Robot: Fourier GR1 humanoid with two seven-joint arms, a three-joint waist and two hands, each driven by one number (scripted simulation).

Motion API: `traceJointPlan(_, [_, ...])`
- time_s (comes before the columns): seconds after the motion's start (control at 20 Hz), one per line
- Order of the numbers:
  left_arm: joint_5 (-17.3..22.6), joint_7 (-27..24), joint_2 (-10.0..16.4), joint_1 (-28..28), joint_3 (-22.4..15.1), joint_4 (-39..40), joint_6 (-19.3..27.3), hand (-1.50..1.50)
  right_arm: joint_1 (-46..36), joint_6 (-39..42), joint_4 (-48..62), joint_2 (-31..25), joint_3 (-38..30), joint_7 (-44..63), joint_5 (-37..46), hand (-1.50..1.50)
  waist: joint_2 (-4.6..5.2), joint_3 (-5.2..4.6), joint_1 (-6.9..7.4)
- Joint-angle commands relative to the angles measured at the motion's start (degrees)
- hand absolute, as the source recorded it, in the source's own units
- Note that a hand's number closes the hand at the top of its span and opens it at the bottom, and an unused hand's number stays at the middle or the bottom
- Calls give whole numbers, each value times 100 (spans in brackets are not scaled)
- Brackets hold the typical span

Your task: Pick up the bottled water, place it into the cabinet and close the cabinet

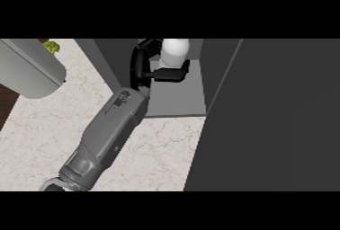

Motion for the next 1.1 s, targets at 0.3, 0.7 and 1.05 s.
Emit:
traceJointPlan(0.3, [-446,-535,-32,-629,246,1922,509,150,252,-61,-621,-77,421,41,278,-150,51,-1,-210])
traceJointPlan(0.7, [-348,-912,-32,-884,619,2712,493,150,232,45,-269,-250,203,-266,-14,-150,79,1,-166])
traceJointPlan(1.05, [-433,-1182,29,-989,707,3111,737,150,81,188,-332,-379,10,-305,-245,-150,133,2,-251])
